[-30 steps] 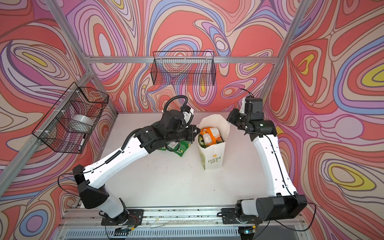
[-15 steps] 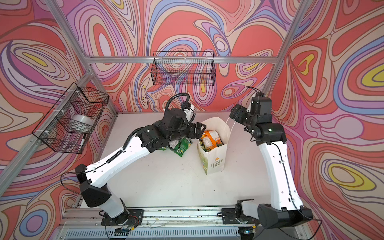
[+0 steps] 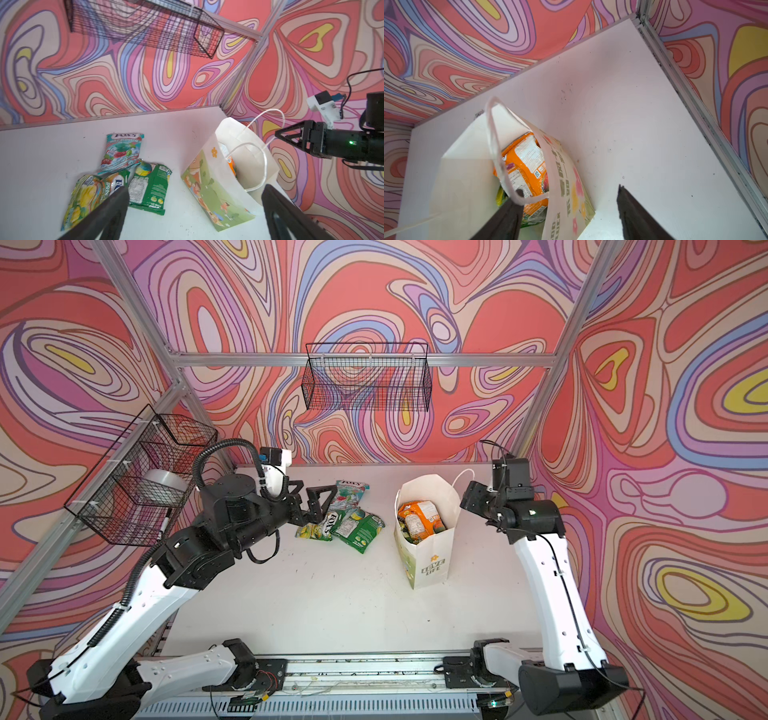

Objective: Place the snacks into the paper bag
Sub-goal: 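Move the left gripper to the green Spring Tea packet on the table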

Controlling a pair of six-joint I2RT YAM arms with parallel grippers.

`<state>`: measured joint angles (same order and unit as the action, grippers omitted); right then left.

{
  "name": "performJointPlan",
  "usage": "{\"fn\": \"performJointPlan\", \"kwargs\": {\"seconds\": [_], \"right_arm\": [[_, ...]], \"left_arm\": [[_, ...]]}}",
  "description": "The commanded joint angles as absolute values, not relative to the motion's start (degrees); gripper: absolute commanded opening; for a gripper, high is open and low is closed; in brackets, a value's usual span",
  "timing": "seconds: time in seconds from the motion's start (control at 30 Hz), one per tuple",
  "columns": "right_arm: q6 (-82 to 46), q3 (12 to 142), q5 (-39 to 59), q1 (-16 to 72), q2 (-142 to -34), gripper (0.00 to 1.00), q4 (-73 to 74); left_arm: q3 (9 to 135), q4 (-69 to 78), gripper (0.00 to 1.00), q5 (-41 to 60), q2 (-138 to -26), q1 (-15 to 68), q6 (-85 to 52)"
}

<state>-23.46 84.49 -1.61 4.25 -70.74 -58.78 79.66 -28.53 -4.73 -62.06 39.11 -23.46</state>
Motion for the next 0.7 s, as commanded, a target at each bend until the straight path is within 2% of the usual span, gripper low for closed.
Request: {"fn": "performJointPlan", "kwargs": {"seconds": [0.0, 0.07, 0.23, 0.4, 0.5, 0.67], "right_arm": [[-22.79, 83.12, -2.36, 7.16, -72.72, 0.68, -57.81], [-22.79, 82.79, -3.14, 8.41, -74.32, 0.65, -57.14], [-23.43, 81.99, -4.86, 9.61, -75.77, 0.48, -57.09], [-24.16, 81.45, -5.69, 10.18, -74.76, 0.15, -58.14], [-24.17, 82.00, -5.84, 11.08, -74.18, 0.00, -58.92], [-24.42, 82.35, -2.78, 11.48, -73.45, 0.00, -60.32]], "left_arm": [[75.15, -33.37, 1.00, -4.61, -61.89, 37.41, -25.55], [73.18, -34.99, 1.00, -4.01, -62.08, 36.94, -26.79], [68.83, -37.44, 1.00, -0.57, -63.90, 36.45, -30.03], [64.89, -36.55, 1.00, 0.02, -64.79, 36.08, -31.97], [63.71, -36.35, 1.00, 0.73, -66.18, 35.13, -33.32], [60.83, -34.82, 1.00, 7.54, -70.71, 31.84, -35.89]]}}
